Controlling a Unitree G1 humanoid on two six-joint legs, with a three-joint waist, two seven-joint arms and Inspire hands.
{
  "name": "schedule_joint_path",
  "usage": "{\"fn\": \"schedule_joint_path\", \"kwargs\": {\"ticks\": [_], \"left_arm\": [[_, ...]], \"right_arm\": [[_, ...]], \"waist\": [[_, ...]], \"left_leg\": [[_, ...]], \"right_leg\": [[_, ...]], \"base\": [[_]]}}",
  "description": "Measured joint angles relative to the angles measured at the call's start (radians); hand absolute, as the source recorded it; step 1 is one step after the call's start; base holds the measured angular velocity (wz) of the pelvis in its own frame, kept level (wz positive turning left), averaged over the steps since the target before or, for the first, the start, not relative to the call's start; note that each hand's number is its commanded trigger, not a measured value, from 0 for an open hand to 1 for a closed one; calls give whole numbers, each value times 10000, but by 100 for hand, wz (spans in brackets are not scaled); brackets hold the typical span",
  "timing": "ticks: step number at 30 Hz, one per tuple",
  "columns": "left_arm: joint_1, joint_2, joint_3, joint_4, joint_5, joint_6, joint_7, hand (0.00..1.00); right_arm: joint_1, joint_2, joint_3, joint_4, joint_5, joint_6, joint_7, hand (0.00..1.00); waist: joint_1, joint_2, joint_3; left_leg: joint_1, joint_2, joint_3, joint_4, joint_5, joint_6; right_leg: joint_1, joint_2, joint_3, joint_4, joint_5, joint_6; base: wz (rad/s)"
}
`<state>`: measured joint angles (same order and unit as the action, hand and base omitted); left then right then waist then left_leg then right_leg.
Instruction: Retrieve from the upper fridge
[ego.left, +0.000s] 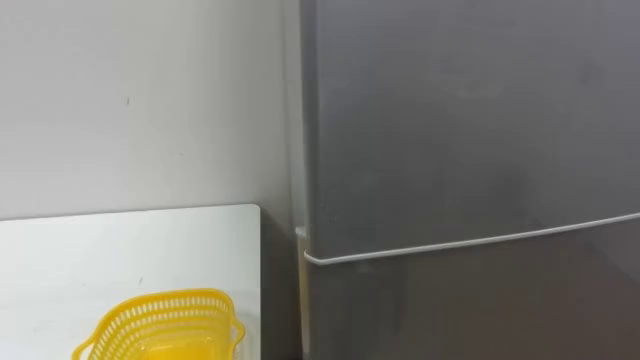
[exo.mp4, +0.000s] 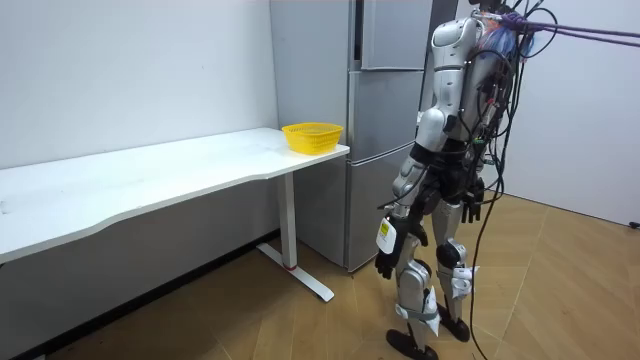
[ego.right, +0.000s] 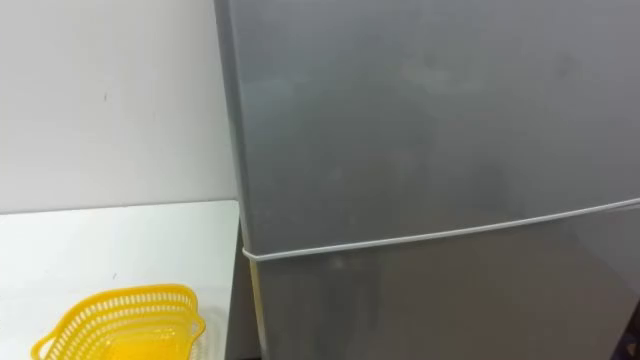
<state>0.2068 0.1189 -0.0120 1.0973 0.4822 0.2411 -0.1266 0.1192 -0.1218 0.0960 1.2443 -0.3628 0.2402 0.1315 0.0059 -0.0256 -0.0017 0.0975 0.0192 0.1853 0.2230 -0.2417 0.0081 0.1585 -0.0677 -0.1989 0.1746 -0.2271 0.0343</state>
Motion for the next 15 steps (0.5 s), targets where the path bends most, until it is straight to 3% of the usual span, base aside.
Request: {"fn": "schedule_joint_path", "kwargs": {"ticks": [15], "left_arm": [[-12, 73, 1, 50, -252, -100, 324, 0]], "right_arm": [[-13, 1, -5, 71, 128, -24, -353, 0]], "waist": [[-38, -98, 14]], "left_leg": [[-128, -50, -30, 13, -1, 2]], "right_leg": [[-57, -15, -90, -43, -1, 2]], "base": [[1]]}}
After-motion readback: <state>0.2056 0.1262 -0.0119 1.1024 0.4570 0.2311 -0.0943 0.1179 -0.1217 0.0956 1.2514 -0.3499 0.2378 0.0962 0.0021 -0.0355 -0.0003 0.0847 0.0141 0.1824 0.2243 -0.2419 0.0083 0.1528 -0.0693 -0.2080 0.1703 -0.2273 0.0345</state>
